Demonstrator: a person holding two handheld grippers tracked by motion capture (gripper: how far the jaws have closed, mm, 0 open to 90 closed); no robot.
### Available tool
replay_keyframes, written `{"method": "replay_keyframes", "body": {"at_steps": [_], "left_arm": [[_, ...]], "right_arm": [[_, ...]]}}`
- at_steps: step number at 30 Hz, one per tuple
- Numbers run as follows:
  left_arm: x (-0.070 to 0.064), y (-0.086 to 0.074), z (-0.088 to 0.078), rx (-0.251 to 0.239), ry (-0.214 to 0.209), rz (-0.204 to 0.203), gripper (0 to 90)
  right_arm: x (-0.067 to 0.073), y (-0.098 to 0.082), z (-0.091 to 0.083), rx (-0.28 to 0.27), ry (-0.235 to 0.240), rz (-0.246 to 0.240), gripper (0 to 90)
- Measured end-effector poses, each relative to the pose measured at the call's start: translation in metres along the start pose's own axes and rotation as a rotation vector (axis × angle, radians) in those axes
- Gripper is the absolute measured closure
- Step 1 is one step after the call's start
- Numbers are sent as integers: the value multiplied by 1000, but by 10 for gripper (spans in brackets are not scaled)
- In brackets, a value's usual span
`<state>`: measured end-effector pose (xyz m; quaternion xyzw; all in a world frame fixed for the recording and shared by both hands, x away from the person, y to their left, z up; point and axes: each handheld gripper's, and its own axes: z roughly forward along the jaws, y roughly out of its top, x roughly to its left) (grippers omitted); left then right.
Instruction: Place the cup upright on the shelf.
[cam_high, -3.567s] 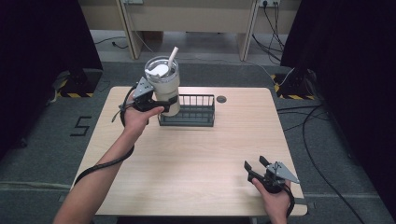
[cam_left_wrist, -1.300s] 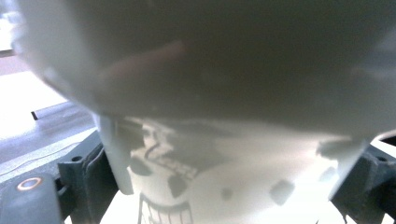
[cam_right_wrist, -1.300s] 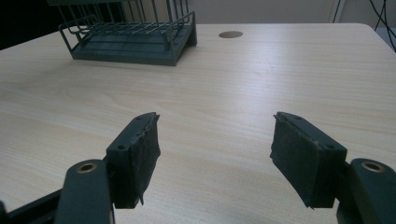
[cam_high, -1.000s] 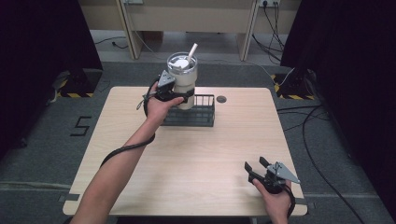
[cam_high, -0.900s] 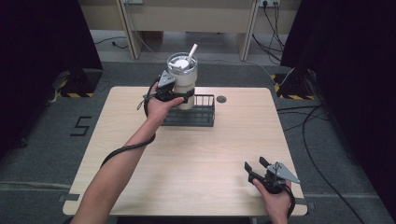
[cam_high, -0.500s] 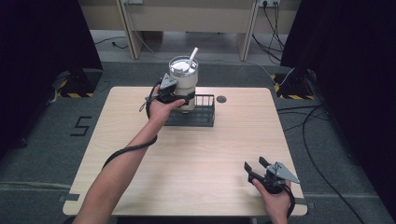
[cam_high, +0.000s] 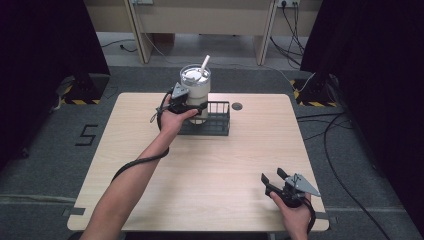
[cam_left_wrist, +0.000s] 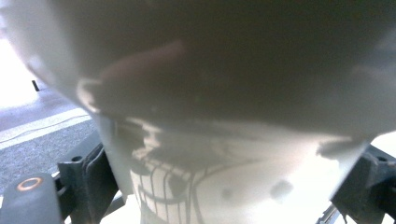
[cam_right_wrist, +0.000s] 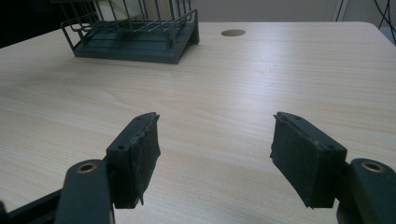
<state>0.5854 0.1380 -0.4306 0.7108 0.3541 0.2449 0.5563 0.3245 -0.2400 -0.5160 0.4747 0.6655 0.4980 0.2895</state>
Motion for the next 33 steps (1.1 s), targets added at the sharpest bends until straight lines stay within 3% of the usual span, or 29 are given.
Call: {"method": "replay_keyframes", "body": {"at_steps": [20, 33], "left_arm": [[-2, -10, 4, 14, 3, 10, 99], [-3, -18, 3, -35, 7, -1, 92]], "right_arm": [[1, 0, 1, 3, 4, 2, 324], [2, 0, 1, 4, 8, -9, 324]]}}
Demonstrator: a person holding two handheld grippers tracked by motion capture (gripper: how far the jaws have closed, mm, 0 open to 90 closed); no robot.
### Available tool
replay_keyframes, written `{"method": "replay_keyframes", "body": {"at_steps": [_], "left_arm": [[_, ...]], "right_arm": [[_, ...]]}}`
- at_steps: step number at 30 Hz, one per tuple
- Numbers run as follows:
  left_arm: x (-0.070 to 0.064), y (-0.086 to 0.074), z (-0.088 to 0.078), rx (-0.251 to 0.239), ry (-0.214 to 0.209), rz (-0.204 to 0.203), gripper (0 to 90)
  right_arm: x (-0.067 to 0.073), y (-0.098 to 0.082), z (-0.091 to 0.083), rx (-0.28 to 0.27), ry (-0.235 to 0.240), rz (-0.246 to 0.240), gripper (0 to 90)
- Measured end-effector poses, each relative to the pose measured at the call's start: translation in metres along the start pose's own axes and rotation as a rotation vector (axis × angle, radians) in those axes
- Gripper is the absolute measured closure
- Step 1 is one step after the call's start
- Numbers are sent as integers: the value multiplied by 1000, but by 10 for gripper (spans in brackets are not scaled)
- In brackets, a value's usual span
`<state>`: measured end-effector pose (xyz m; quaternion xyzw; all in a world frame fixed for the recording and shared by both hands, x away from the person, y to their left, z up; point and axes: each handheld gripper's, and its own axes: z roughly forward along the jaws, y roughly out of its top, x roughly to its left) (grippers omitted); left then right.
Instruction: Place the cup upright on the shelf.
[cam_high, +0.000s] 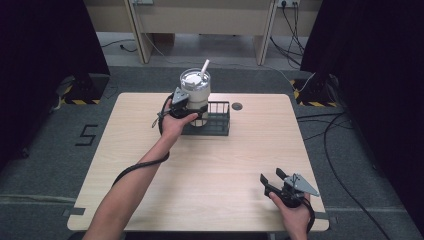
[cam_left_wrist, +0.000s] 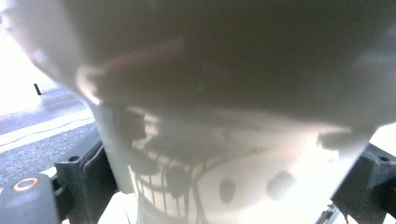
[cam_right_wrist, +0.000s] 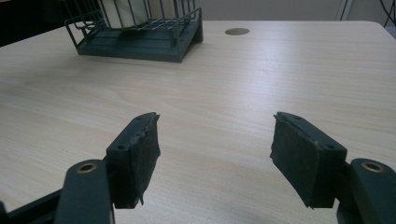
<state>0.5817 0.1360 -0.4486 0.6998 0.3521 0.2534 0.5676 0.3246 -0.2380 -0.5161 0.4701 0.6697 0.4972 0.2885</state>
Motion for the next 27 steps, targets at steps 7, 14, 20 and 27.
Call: {"method": "replay_keyframes", "body": {"at_steps": [7, 14, 20, 27], "left_arm": [[0, -5, 0, -10, -5, -33, 72], [0, -6, -4, -13, 0, -23, 81], [-1, -8, -7, -20, 5, -20, 85], [-2, -9, -10, -24, 4, -17, 86]], "right_arm": [[0, 0, 0, 2, 2, 7, 323], [0, 0, 0, 4, 1, 0, 322], [0, 0, 0, 6, 2, -1, 322], [1, 0, 1, 8, 4, 4, 322]]}}
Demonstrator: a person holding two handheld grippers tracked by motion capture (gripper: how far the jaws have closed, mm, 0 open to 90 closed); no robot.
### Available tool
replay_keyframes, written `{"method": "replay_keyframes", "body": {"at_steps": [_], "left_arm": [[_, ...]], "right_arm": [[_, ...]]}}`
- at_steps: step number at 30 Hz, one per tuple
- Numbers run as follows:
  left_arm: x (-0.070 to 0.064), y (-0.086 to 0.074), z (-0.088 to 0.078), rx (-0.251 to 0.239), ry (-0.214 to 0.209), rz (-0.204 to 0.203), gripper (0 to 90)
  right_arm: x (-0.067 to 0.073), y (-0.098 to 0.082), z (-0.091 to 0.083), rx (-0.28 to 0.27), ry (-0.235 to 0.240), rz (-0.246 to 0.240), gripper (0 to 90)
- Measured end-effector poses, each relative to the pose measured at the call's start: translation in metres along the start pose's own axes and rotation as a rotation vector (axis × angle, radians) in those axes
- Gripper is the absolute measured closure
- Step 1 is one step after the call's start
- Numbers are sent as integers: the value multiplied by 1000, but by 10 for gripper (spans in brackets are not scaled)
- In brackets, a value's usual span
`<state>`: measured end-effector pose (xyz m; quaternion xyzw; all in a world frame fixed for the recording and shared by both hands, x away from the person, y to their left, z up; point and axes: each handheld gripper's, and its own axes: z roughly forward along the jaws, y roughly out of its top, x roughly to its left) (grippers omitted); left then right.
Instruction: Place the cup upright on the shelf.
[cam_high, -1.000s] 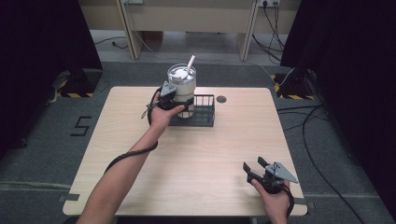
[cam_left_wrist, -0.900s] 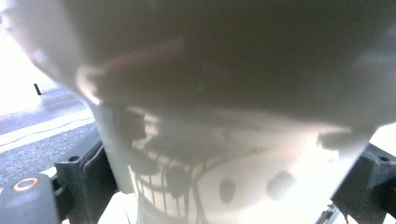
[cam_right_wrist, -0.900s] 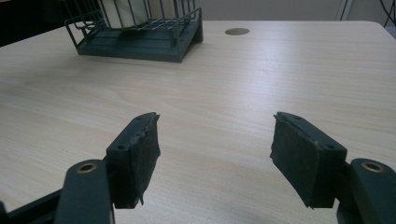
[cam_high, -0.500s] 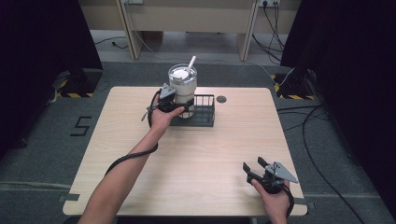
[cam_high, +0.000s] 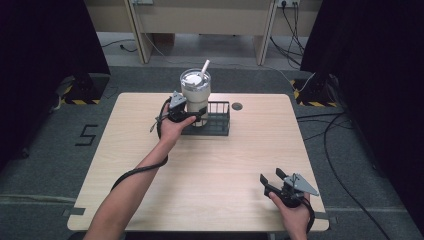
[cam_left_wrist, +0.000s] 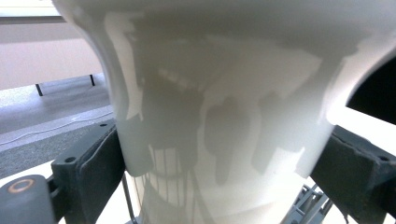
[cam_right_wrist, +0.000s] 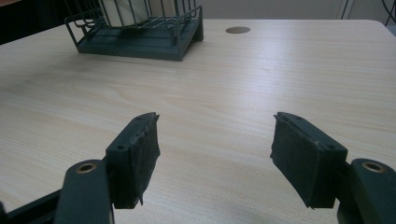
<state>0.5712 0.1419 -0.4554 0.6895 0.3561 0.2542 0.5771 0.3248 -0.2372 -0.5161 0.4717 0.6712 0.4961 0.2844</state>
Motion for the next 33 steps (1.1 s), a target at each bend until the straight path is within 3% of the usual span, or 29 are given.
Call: {"method": "replay_keyframes", "body": {"at_steps": [33], "left_arm": [[2, 1, -37, 6, -2, 77, 143]], "right_arm": [[0, 0, 1, 5, -6, -9, 322]]}}
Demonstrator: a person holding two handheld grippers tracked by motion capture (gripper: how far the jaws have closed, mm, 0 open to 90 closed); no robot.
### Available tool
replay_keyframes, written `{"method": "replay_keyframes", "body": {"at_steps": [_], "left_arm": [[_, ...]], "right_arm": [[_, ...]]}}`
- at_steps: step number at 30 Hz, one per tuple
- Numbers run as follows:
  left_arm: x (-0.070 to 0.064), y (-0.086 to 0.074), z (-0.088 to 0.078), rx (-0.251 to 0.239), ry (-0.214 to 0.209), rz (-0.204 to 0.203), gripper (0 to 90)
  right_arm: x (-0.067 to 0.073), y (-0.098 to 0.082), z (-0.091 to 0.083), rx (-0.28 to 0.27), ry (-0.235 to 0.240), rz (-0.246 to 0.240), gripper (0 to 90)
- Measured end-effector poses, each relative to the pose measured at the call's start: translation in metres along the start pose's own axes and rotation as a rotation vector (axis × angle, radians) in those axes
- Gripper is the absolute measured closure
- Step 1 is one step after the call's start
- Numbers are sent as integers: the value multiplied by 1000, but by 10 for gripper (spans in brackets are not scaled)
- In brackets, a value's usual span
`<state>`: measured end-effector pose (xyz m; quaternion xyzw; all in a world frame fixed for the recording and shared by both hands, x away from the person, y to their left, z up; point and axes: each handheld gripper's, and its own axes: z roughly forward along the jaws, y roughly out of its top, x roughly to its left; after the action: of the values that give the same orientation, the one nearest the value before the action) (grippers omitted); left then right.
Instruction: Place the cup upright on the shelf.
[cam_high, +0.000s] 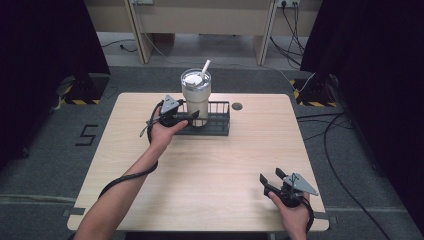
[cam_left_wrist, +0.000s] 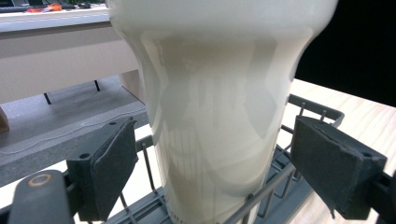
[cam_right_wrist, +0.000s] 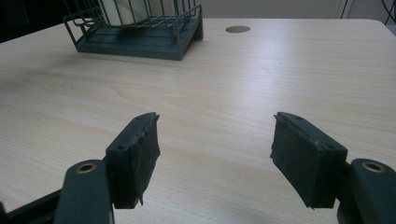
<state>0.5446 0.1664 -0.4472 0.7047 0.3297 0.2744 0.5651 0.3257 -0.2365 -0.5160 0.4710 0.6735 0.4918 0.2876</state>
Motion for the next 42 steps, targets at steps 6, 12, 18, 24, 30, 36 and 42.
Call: {"method": "replay_keyframes", "body": {"at_steps": [6, 12, 18, 24, 30, 36, 42], "left_arm": [[0, 0, -10, -5, -7, 11, 143], [2, -1, -19, -8, -9, 15, 143], [3, -1, -29, -11, -10, 17, 143], [3, 3, -40, -29, -14, 15, 144], [4, 2, -50, -31, -10, 21, 144], [6, -2, -59, -26, -6, 26, 144], [8, -8, -73, -32, -4, 23, 144]], "right_arm": [[0, 0, 0, 0, -1, 0, 322], [0, 0, 0, -1, -2, 1, 322], [1, 0, 0, 3, 0, 13, 322], [0, 0, 0, 2, -1, 8, 322], [1, 0, 0, 3, -1, 18, 322], [0, 0, 1, 1, -3, 8, 322], [0, 0, 1, 0, -2, 9, 322]]}}
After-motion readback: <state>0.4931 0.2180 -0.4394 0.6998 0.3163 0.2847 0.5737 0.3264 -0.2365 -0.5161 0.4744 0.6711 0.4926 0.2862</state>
